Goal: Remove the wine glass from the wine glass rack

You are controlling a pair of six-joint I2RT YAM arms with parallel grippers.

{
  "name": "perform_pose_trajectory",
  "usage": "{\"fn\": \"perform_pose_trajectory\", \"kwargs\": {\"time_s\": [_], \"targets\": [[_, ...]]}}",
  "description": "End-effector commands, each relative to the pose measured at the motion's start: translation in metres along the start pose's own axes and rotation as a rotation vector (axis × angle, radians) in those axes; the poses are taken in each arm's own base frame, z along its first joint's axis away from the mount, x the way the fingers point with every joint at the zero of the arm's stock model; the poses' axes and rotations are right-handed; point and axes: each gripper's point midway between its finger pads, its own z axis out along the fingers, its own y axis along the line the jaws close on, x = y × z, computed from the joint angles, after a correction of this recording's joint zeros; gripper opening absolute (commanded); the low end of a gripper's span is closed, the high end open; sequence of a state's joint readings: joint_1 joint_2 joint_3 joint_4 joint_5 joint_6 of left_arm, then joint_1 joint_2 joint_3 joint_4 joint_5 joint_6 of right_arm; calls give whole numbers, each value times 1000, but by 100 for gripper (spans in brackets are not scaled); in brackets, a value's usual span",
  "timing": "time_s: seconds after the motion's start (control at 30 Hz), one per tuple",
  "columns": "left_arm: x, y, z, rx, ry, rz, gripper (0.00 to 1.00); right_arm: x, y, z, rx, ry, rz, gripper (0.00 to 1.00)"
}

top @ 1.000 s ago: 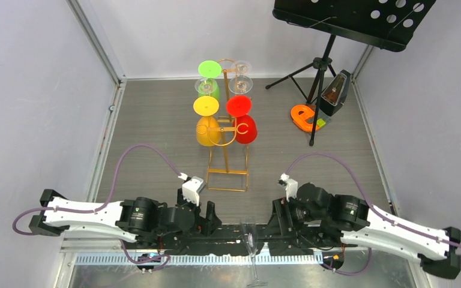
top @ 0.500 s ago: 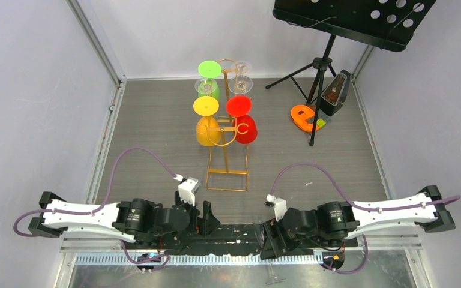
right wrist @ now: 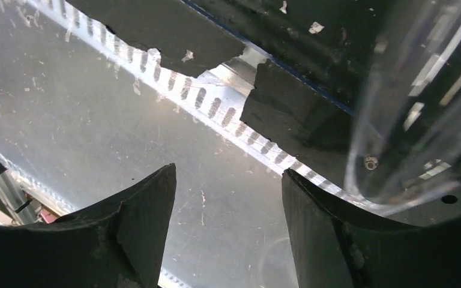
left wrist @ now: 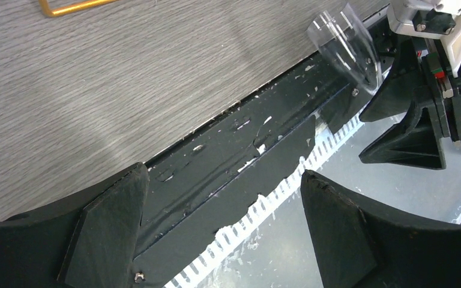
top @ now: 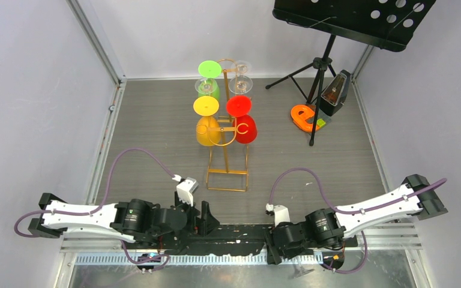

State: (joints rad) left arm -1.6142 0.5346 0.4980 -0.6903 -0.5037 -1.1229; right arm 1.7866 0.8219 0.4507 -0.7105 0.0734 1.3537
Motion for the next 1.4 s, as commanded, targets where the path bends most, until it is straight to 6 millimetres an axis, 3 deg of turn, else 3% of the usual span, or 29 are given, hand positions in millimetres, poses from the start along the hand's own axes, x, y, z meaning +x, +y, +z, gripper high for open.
{"fn": "perform_pose_trajectory", "kwargs": {"time_s": [0.0,0.2,0.33,0.57,0.83,1.37], "targets": [[-7,-1,2,19,-48,-30,95,-11,13,-8,-7,-56,23,71],[-6,1,0,34,-49,-34,95,-25,28,-29,-9,-107,0,72],[-7,0,-1,39,-54,-24,95,-29,10,-46,81,-125,-6,72],[-8,0,-1,37,-53,4,95,-20,-41,-59,244,-96,20,72],[-10,-4,1,34,-51,40,95,-9,-83,-61,393,-62,32,73],[-11,-6,-3,55,-54,51,95,-3,-96,-50,519,-25,-3,75]]}}
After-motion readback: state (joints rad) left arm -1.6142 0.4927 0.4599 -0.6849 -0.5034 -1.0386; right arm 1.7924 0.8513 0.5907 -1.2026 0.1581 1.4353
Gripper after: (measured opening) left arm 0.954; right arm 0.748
